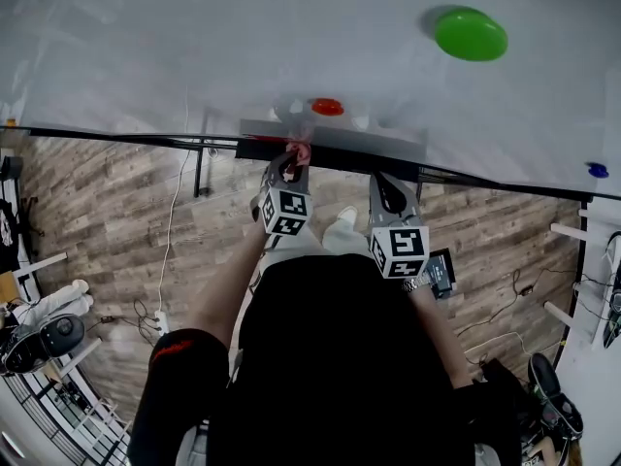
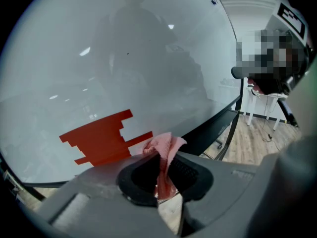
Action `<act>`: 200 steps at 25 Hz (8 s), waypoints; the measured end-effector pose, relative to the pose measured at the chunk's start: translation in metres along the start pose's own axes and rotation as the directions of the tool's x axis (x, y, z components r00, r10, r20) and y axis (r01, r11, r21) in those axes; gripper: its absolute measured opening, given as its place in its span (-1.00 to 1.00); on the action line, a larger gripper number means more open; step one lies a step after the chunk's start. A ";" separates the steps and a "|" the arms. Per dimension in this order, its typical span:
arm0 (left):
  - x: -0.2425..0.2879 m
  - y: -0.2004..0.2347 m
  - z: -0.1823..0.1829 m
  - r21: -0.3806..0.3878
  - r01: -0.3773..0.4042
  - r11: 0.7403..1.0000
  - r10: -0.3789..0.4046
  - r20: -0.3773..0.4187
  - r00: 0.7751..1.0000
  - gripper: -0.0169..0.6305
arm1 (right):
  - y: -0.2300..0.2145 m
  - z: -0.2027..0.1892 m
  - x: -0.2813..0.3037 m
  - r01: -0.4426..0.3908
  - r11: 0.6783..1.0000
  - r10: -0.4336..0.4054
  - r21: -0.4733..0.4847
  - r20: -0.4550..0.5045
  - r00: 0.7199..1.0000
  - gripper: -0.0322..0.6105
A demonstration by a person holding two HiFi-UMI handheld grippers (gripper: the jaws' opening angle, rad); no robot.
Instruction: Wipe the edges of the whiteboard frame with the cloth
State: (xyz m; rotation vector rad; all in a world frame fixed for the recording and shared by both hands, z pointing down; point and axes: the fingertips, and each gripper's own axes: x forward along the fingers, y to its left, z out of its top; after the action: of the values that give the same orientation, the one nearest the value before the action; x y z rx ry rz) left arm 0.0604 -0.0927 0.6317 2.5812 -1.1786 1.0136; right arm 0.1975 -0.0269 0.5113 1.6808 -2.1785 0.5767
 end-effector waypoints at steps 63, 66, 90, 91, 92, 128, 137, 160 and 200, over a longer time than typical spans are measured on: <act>0.032 -0.112 0.050 0.053 0.084 0.995 -0.086 0.021 0.996 -0.80 | -0.075 -0.026 -0.045 0.017 0.999 -0.017 0.036 0.004 1.000 -0.89; 0.033 -0.115 0.051 0.058 0.099 0.993 -0.100 0.021 0.995 -0.80 | -0.075 -0.027 -0.046 0.029 0.999 -0.029 0.042 0.003 1.000 -0.89; 0.031 -0.133 0.058 0.062 0.171 0.983 -0.172 0.008 0.985 -0.80 | -0.086 -0.026 -0.083 0.181 0.976 -0.186 0.119 0.035 0.982 -0.89; 0.032 -0.133 0.059 0.057 0.162 0.985 -0.163 0.008 0.987 -0.80 | -0.090 -0.028 -0.083 0.175 0.978 -0.179 0.111 0.029 0.983 -0.89; 0.034 -0.134 0.059 0.051 0.153 0.987 -0.153 0.008 0.988 -0.80 | -0.095 -0.030 -0.084 0.168 0.980 -0.172 0.105 0.022 0.985 -0.89; 0.045 -0.164 0.076 -0.053 -0.002 0.999 0.001 -0.024 1.000 -0.80 | -0.164 -0.034 -0.096 0.004 1.000 -0.004 0.016 -0.015 1.000 -0.89; 0.049 -0.175 0.079 -0.046 -0.010 0.999 0.008 -0.035 0.999 -0.80 | -0.175 -0.034 -0.098 -0.021 1.000 0.021 0.003 -0.020 1.000 -0.89; 0.053 -0.188 0.084 -0.079 -0.033 0.996 0.030 -0.042 0.999 -0.80 | -0.183 -0.026 -0.100 -0.064 0.997 0.064 -0.033 -0.016 0.998 -0.89; 0.071 -0.261 0.119 -0.090 -0.069 0.993 0.066 -0.043 0.997 -0.80 | -0.244 -0.049 -0.147 -0.102 0.994 0.101 -0.033 -0.021 0.995 -0.89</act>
State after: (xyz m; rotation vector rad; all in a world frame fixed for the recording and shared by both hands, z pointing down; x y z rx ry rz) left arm 0.3414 -0.0015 0.6243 2.4554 -1.2792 0.9944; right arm 0.4714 0.0662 0.5096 1.5487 -2.2577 0.5766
